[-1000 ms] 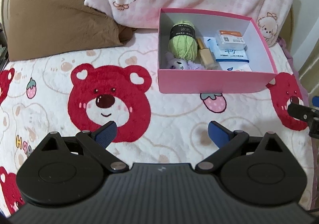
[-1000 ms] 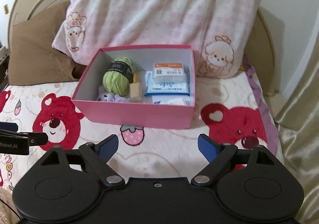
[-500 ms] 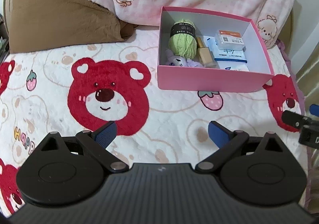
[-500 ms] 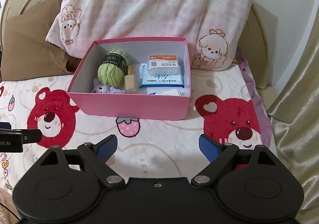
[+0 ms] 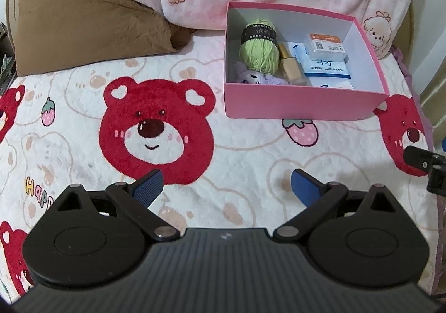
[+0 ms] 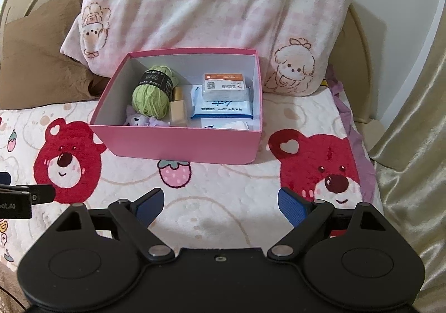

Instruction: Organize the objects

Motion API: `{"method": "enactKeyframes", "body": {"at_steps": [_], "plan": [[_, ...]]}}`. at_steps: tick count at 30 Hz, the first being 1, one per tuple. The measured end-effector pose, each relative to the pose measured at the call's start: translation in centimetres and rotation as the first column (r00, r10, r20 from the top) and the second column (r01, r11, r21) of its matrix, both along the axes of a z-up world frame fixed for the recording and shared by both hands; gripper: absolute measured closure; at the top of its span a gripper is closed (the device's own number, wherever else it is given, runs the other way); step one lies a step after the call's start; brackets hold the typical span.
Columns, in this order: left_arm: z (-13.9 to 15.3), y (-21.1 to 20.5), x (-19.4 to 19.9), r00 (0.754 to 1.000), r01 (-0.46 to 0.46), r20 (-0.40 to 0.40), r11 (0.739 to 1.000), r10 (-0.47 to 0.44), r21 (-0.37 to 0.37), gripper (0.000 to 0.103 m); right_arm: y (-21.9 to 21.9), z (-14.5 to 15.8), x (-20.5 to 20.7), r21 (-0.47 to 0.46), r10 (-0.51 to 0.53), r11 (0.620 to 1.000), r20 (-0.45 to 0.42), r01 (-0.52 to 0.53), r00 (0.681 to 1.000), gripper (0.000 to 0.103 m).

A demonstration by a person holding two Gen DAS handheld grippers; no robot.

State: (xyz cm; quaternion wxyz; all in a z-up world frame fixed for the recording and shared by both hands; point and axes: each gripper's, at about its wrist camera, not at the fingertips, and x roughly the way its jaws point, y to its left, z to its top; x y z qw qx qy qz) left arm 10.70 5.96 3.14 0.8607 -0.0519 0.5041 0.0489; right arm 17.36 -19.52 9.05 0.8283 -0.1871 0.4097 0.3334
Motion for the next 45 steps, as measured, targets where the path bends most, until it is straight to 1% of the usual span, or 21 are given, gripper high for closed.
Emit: {"method": "enactKeyframes", "body": {"at_steps": [5, 14, 35, 39, 45], "plan": [[-0.6, -0.1, 0.3, 1.0, -0.007, -0.027, 1.0, 0.007, 0.004, 0.004, 0.2, -0.3, 0.2, -0.022, -0.009, 1.0, 0.004, 0.009, 1.0, 0.012], [-0.9, -0.6, 0.5, 0.999, 0.018, -0.048, 1.0, -0.018, 0.002, 0.004, 0.2, -0.4, 0.0, -0.037, -0.01, 0.999, 0.006, 0.01, 1.0, 0.012], [-0.3, 0.2, 0.5, 0.999, 0.006, -0.044, 1.0, -0.006, -0.003, 0.004, -0.2, -0.3, 0.3, -0.048, -0.016, 0.999, 0.008, 0.016, 1.0, 0.012], [-0.1, 0.3, 0.4, 0.999, 0.003, -0.039, 1.0, -0.003, 0.006, 0.004, -0.2, -0.3, 0.3, -0.053, -0.016, 0.998, 0.009, 0.016, 1.0, 0.012], [0.2, 0.1, 0.1, 0.999, 0.001, -0.04, 1.0, -0.002, -0.011, 0.004, -0.3, -0.3, 0.3, -0.056, -0.016, 0.998, 0.01, 0.017, 1.0, 0.012]]}}
